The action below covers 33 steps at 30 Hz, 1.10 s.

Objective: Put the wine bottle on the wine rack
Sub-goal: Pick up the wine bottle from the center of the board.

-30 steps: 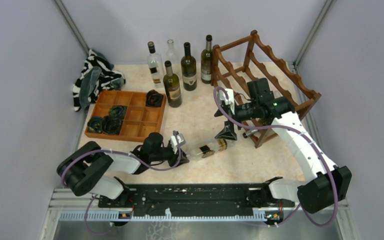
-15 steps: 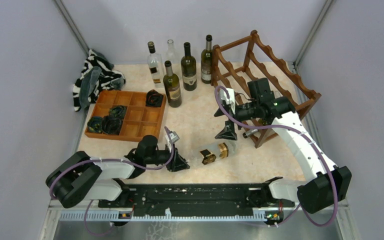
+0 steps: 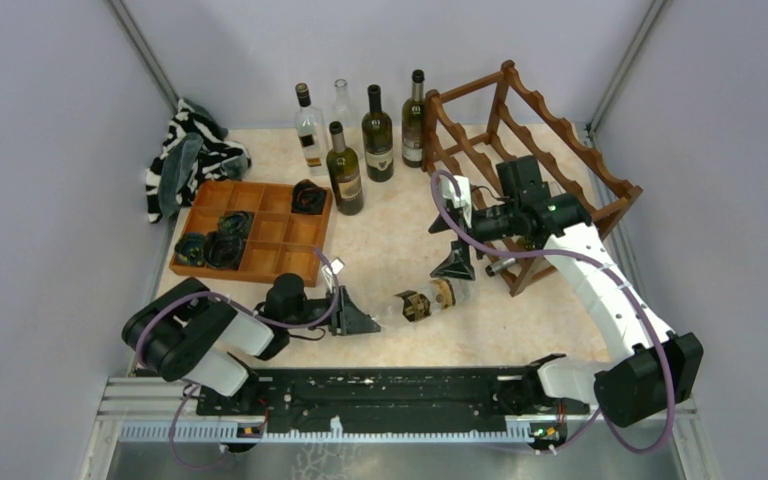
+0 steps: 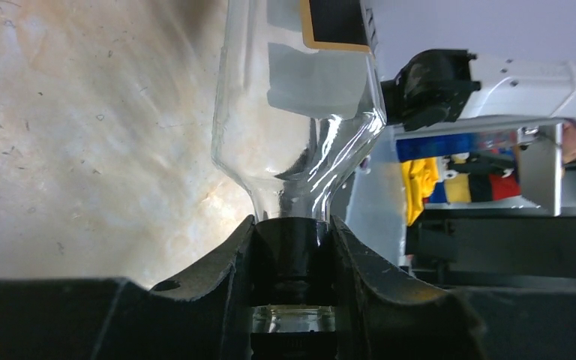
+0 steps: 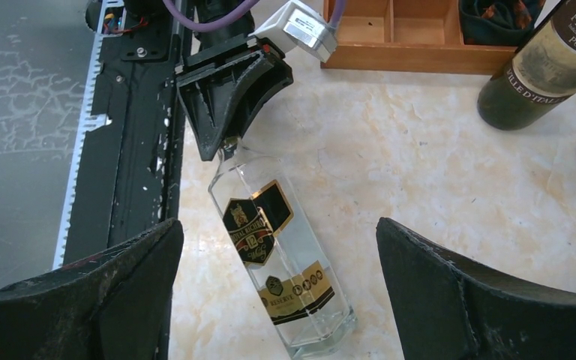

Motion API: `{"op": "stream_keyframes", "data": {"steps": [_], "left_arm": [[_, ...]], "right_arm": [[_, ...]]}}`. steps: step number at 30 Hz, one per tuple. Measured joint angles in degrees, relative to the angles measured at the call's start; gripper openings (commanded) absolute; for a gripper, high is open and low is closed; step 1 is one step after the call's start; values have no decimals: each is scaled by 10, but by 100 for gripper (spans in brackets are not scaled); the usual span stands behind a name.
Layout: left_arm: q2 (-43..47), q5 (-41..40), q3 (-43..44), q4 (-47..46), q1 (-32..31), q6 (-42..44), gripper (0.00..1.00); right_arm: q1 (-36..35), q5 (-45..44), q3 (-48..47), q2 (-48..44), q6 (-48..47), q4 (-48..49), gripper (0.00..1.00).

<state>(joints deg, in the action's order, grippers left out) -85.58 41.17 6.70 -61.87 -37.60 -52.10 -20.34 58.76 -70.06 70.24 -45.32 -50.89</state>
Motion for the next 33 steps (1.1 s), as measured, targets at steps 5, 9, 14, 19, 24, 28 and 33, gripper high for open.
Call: {"op": "stream_keyframes", "data": {"steps": [5, 9, 14, 19, 24, 28, 33], "left_arm": [[-10, -11, -2, -46, 1, -50, 0], [-8, -19, -2, -59, 1, -69, 0], [-16, -26, -2, -100, 1, -104, 0], [-64, -27, -4, -174, 1, -151, 0], [-96, -43, -14, -198, 1, -188, 0], [-86, -68, -25, -204, 1, -199, 0], [-24, -113, -39, -188, 1, -197, 0]], "right_arm": [[3, 5, -2, 0, 2, -2, 98], [5, 4, -22, 1, 6, -16, 99], [7, -7, -85, 10, 16, -28, 98], [7, -21, -126, 18, 31, -27, 99], [7, -34, -129, 21, 45, -27, 98], [7, -46, -129, 23, 60, -23, 98], [14, -65, -141, 30, 80, -21, 98]]}}
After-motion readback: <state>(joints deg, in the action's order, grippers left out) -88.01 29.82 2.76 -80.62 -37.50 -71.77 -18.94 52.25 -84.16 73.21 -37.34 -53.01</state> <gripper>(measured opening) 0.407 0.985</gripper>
